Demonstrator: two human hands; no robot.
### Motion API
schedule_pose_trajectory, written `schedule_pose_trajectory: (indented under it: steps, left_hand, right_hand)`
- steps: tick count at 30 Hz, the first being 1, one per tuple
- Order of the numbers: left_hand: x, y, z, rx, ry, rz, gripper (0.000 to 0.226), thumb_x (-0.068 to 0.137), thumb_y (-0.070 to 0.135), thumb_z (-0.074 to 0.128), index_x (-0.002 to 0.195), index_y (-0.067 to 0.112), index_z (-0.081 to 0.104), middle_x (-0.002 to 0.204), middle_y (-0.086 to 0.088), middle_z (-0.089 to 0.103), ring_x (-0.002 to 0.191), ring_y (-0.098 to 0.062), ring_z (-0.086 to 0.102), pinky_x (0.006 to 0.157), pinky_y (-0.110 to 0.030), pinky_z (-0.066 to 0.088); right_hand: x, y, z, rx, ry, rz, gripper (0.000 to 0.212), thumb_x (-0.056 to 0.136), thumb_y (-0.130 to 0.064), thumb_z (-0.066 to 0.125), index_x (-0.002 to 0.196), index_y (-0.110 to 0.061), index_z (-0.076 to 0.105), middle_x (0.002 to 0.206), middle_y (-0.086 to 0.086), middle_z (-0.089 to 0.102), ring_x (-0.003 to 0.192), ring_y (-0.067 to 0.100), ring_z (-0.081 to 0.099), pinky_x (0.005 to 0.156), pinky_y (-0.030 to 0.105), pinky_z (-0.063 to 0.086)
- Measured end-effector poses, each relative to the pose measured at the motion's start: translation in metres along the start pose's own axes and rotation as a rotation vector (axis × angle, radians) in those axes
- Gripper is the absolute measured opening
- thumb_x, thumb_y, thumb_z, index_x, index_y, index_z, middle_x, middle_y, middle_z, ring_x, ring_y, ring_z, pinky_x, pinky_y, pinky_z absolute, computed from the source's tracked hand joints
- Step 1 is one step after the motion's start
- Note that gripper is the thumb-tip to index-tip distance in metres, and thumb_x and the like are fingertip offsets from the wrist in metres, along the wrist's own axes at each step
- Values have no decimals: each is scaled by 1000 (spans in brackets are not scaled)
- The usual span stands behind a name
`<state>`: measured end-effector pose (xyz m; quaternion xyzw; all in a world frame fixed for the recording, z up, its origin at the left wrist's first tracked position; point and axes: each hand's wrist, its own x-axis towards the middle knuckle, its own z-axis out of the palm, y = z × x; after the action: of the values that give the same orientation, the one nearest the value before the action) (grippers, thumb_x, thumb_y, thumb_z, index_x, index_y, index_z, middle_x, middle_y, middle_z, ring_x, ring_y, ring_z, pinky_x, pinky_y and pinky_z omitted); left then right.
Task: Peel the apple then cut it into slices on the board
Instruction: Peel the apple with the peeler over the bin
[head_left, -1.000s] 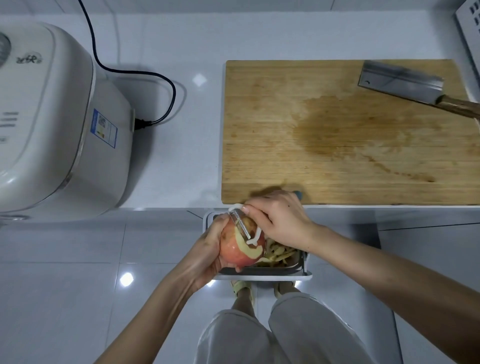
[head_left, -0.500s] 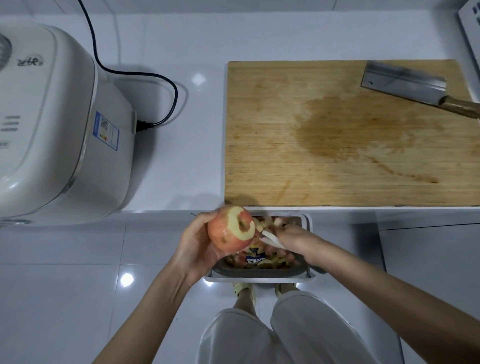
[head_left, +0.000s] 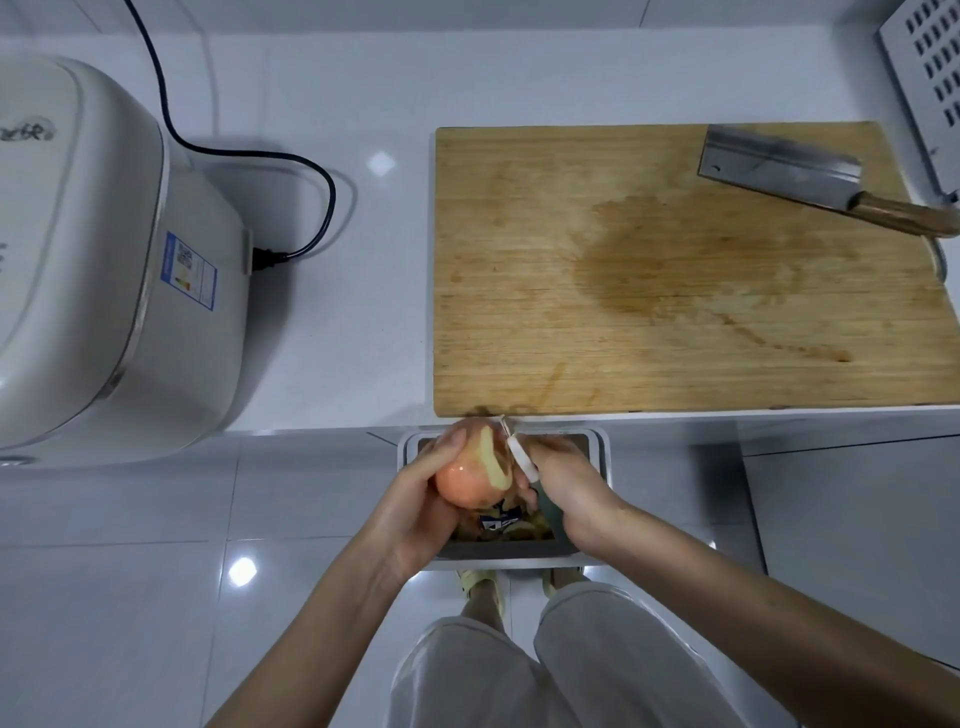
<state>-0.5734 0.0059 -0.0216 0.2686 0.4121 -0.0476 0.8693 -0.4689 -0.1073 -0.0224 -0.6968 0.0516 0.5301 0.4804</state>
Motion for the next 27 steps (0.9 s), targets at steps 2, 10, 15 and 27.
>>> schedule_pose_trajectory:
  steps: [2, 10, 15, 27]
  left_hand:
    - [1, 2, 1, 74, 27, -59, 50, 84, 52, 50, 119, 17, 62, 116, -11, 67, 107, -26, 63, 90, -40, 49]
    - [-9, 12, 3, 223, 22, -184, 50, 81, 46, 57, 114, 9, 62, 108, -17, 70, 96, -29, 68, 79, -44, 58]
    - [-11, 1, 11, 239, 55, -153, 41, 94, 38, 48, 115, 6, 62, 110, -19, 68, 103, -32, 65, 85, -48, 55]
    - [-20, 11, 4, 205, 145, -60, 42, 96, 39, 39, 111, 9, 64, 104, -20, 70, 98, -35, 66, 81, -50, 55]
  right_hand:
    - [-1, 2, 0, -19, 44, -119, 33, 99, -24, 42, 71, -18, 59, 52, -3, 49, 44, 6, 44, 52, 18, 39]
    - [0, -8, -19, -944, 192, -900, 35, 96, -35, 42, 72, -22, 64, 53, -13, 51, 52, 7, 49, 52, 24, 33]
    - [8, -21, -16, -1063, 193, -1189, 37, 92, -36, 42, 73, -20, 70, 59, -7, 66, 55, 14, 61, 58, 24, 46]
    - [23, 0, -45, -1155, 245, -863, 34, 90, -31, 42, 84, -20, 73, 60, -1, 67, 54, 20, 62, 51, 22, 31]
